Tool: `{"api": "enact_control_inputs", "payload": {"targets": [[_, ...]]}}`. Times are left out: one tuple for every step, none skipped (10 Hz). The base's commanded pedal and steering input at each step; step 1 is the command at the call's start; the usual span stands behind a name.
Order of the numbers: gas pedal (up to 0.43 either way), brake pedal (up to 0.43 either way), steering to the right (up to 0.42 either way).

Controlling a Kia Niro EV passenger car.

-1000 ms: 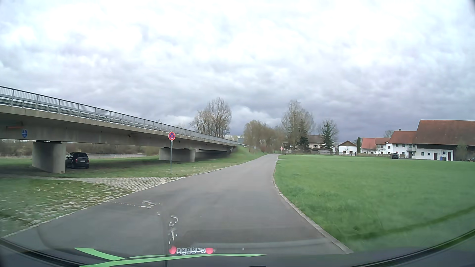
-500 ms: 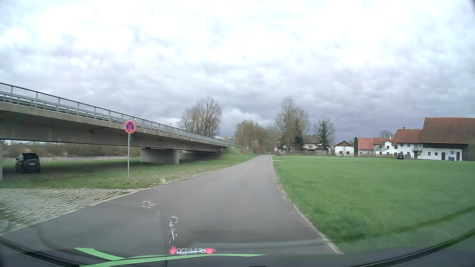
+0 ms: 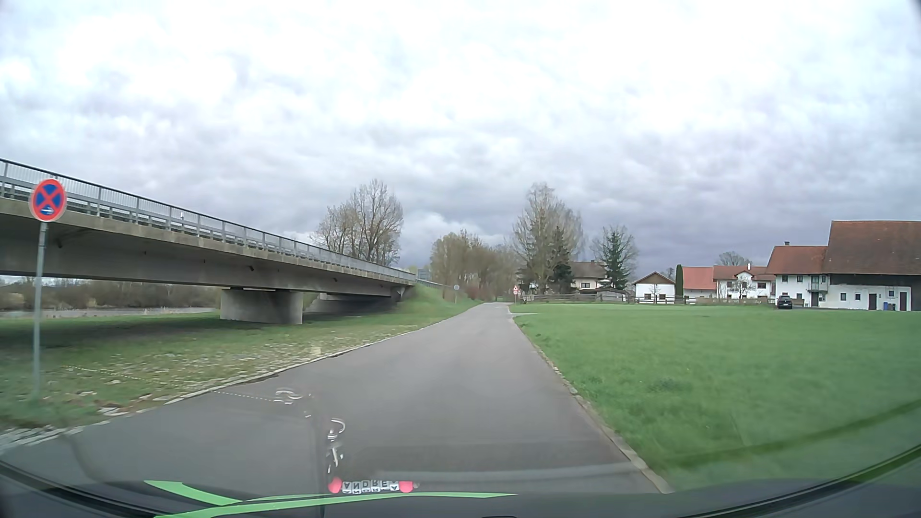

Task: Follow the waypoints while adhering to traffic rules and regulations

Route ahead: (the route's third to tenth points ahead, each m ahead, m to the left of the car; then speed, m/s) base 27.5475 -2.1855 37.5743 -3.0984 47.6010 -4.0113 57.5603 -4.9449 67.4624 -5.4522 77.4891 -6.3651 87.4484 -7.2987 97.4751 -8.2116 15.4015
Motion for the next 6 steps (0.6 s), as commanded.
{"api": "enact_control_inputs", "payload": {"targets": [[0.000, 0.000, 0.024], [0.000, 0.000, 0.023], [0.000, 0.000, 0.022], [0.000, 0.000, 0.020], [0.000, 0.000, 0.018], [0.000, 0.000, 0.016]]}}
